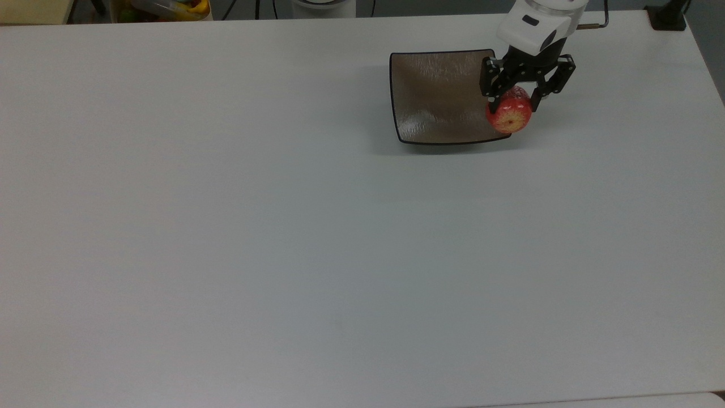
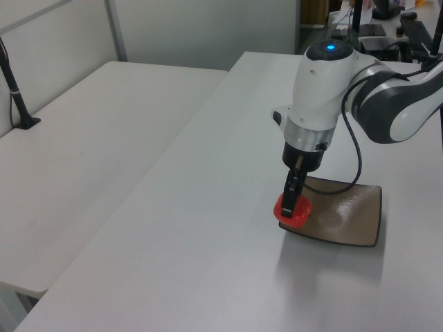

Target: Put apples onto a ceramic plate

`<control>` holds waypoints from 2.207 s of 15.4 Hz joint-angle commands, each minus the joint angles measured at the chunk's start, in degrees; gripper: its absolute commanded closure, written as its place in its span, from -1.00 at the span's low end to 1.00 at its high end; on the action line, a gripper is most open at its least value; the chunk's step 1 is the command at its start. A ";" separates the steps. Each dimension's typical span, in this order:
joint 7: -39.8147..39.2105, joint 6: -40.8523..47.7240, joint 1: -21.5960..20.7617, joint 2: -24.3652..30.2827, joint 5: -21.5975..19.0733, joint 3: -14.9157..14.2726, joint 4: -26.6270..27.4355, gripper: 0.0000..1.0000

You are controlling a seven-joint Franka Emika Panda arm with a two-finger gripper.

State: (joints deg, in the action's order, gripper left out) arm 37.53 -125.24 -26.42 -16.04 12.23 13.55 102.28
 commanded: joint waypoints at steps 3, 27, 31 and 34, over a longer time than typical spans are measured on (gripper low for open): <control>-1.85 1.58 0.49 1.89 0.16 -0.02 2.49 -1.00; -28.22 17.23 9.27 16.48 -12.40 -19.62 3.27 -1.00; -28.13 17.05 12.53 15.08 -12.67 -19.62 2.93 -1.00; -27.78 17.05 13.41 14.28 -12.76 -19.71 1.61 -1.00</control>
State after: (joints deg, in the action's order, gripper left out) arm 10.49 -106.72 -13.68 -1.16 0.93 -6.15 104.33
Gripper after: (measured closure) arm 0.000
